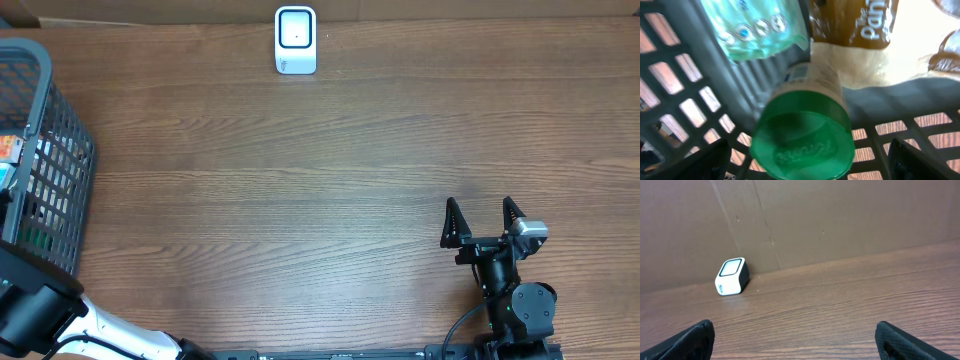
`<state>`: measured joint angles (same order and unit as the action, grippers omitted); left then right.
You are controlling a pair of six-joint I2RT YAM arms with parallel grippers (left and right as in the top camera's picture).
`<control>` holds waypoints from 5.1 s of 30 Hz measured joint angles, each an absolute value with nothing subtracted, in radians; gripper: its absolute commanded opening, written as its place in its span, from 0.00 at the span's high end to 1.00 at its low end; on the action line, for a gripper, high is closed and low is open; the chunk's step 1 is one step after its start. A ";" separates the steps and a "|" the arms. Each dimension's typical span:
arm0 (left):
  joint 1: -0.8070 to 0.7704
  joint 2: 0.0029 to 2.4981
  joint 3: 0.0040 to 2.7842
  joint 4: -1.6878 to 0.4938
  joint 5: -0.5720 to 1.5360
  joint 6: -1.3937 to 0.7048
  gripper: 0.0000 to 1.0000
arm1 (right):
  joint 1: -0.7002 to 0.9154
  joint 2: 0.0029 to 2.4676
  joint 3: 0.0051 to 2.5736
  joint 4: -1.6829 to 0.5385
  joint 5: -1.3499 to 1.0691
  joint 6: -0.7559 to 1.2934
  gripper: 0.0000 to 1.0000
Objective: Scan the item barcode
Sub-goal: 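Reach the left gripper into the grey basket toward the green-lidded jar, then grasp the green-lidded jar with the left gripper and lift it out, then place the green-lidded jar upright on the table and release, then reach the left gripper into the basket and grasp the snack bag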
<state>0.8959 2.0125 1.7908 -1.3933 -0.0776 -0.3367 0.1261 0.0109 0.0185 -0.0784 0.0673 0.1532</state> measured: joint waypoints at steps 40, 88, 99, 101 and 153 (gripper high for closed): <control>0.865 2.016 2.278 -1.629 0.012 -0.344 0.63 | 0.126 0.011 0.019 -0.078 0.068 0.152 0.00; -0.224 1.853 1.693 -1.391 -0.035 -0.507 0.61 | 0.126 0.011 0.019 -0.079 0.068 0.152 0.00; -0.154 1.977 1.590 -1.262 -0.042 -0.525 0.57 | 0.126 0.011 0.019 -0.079 0.067 0.152 0.00; -0.139 1.986 1.590 -1.259 -0.042 -0.525 0.56 | 0.126 0.011 0.019 -0.079 0.067 0.152 0.00; 0.794 1.721 2.383 -1.682 -0.068 -0.419 0.00 | 0.126 0.010 0.019 -0.079 0.068 0.153 0.00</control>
<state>0.7937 1.7214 2.3833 -1.6821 -0.0681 -0.4191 0.1261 0.0101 0.0185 -0.0792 0.0677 0.1528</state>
